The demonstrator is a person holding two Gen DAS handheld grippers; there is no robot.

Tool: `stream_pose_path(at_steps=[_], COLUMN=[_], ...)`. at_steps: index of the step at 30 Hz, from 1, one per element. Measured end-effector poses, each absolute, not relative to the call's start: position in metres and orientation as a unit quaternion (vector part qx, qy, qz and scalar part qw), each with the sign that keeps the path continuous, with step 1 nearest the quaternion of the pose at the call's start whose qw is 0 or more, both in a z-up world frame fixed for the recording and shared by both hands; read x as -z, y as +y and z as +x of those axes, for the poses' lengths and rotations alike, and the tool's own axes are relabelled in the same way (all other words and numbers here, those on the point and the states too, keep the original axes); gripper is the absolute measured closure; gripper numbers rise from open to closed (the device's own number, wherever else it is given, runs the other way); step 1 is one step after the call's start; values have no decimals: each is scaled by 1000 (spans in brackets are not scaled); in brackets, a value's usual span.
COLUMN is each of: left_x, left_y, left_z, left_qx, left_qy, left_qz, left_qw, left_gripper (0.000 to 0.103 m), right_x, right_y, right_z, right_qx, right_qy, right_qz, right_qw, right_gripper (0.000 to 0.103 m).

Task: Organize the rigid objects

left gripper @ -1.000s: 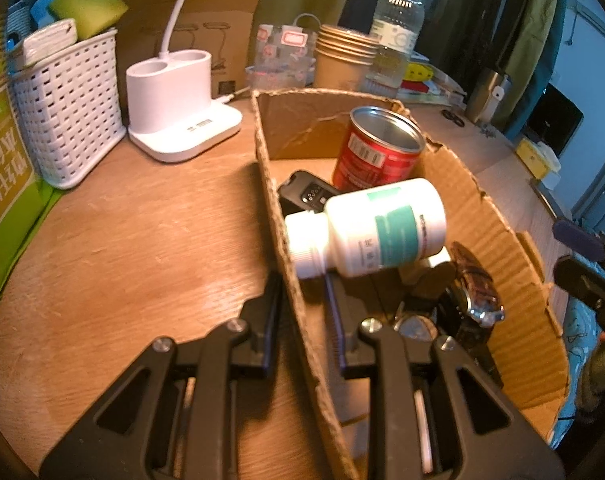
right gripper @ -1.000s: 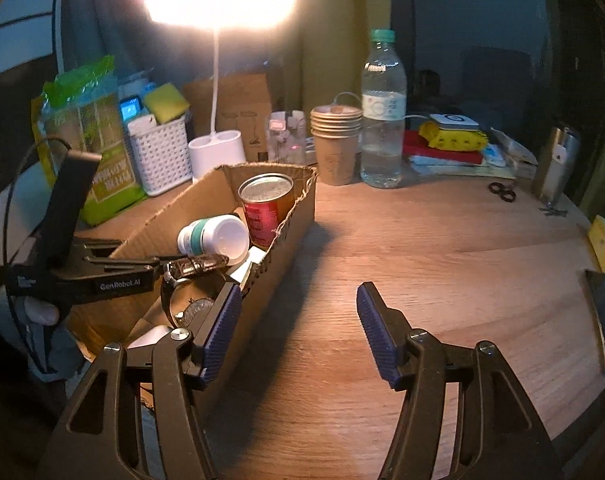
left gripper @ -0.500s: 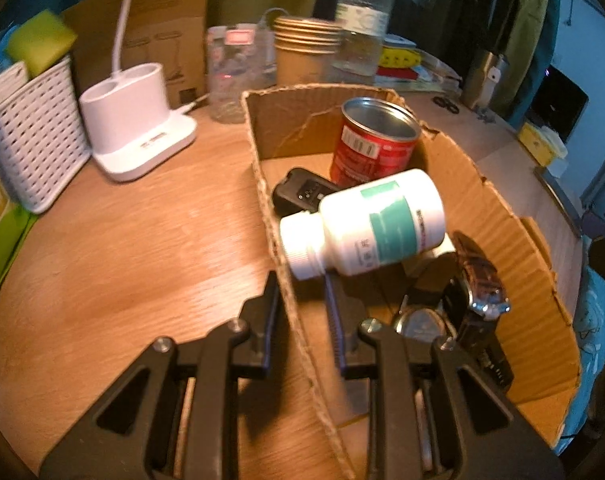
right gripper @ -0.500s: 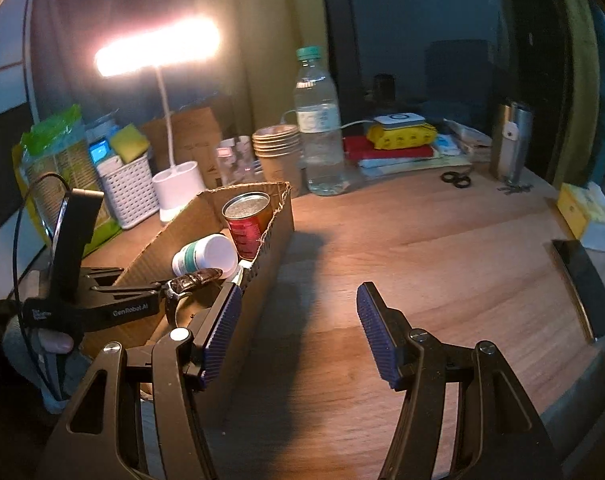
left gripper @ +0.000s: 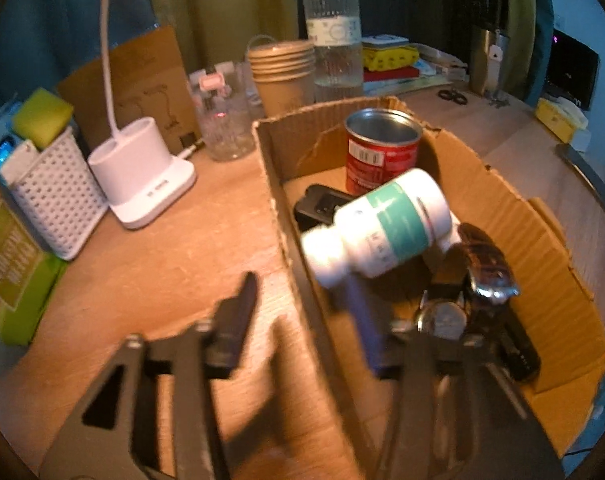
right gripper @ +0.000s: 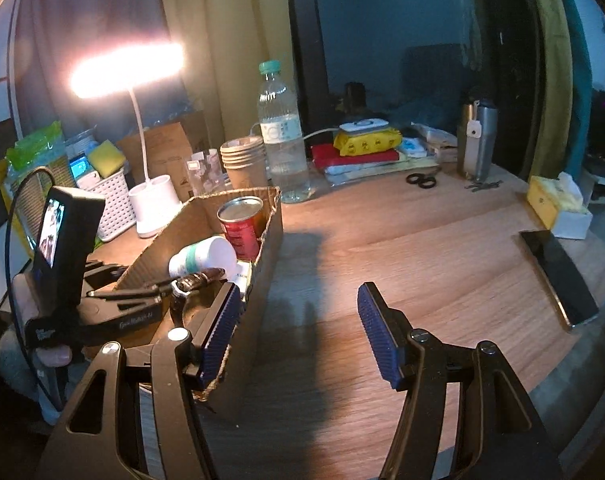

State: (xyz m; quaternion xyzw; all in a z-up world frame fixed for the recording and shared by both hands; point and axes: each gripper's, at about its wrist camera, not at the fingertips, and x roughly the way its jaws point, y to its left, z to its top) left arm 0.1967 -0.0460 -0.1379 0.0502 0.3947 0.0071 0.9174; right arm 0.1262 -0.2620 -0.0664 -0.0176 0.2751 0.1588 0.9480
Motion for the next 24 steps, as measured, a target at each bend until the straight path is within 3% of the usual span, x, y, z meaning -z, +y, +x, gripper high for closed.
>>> stream_pose_path(at_steps=[2,12,21,24], left_x=[135,104,61,45], left_y=[-46,-42,-54,-57], left_z=[190,150,104,88], left_qx=[-13,-22,8,13], left_qy=[387,346,281,258], left_qz=[53,39,34,33], left_qw=[920,937,959,965], left_gripper=[42,39,17,13], right_x=[62,38,13,4], right_y=[-262,-257,-254,-254], right_z=[121,96,69,57], right_qx=[-157,-156,-148,-146], right_qy=[268,237,201,184], right_qz=[-19,-30,-43,-44], right_qw=[950,958,967,971], right_gripper=[38,38,36,26])
